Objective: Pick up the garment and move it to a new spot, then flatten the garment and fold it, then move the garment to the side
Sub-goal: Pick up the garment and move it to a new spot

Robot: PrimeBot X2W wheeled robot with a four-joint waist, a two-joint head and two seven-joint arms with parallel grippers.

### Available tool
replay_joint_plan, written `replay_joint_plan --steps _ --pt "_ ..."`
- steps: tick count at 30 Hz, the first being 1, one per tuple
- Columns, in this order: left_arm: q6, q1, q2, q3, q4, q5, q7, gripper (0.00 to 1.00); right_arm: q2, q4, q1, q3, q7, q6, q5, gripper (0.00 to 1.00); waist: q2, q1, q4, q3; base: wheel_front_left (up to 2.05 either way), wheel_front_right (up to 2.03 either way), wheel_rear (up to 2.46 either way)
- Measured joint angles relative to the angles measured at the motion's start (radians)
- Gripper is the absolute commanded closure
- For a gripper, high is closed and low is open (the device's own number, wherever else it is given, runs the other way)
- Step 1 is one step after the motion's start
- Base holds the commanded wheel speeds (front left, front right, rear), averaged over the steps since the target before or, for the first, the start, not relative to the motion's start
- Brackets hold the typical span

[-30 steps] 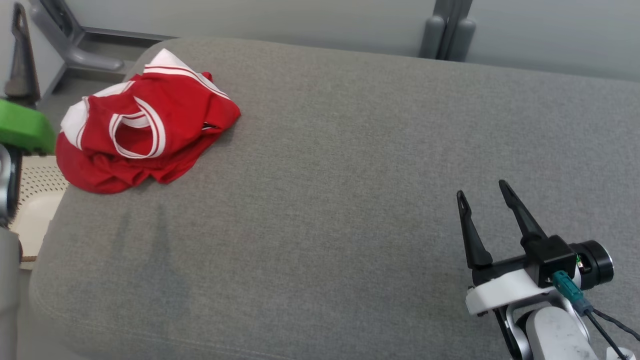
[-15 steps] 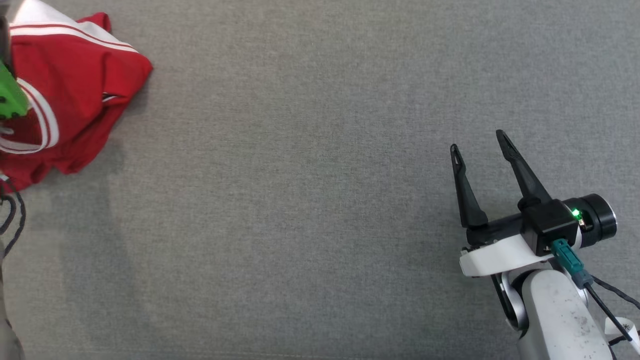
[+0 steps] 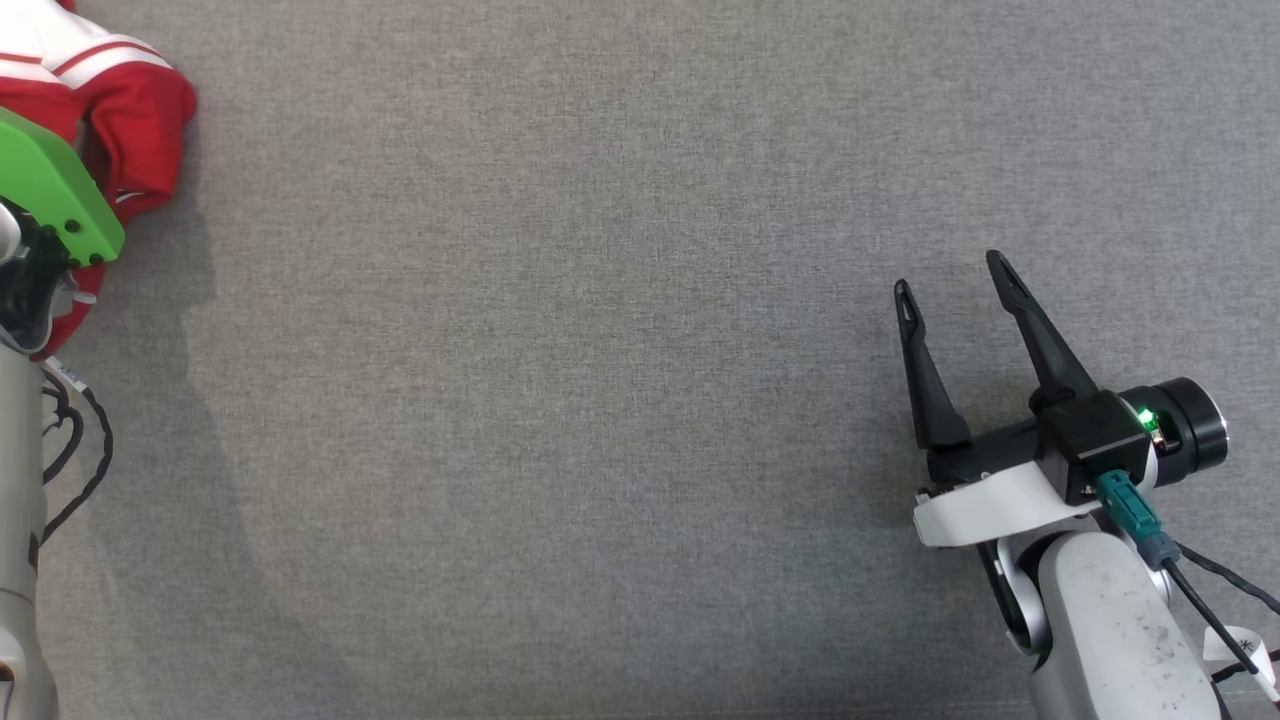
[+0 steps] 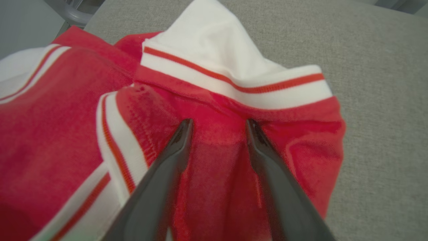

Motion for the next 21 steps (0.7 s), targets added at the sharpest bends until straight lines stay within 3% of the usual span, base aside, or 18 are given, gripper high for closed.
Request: replay_joint_plan --steps 1,12,21 --pt "0.0 0.002 0.003 -0.012 0.0 -0.007 0.001 1.0 0.0 0.002 0.0 0.0 0.0 0.0 0.002 0.0 0.0 0.0 0.0 -0.005 0.0 0.0 0.0" --pt "0.0 0.017 0.068 -0.138 -0.028 -0.046 -0.05 1.0 0.0 0.03 0.027 -0.001 0.0 0.0 0.032 0.0 -0.0001 -0.0001 0.01 -0.099 0.0 0.0 0.0" --pt "-0.001 0.015 0.098 -0.303 -0.123 -0.099 -0.026 1.0 0.0 0.069 0.095 0.007 0.0 0.0 0.086 0.0 0.0 -0.0002 0.018 -0.254 0.0 0.0 0.0"
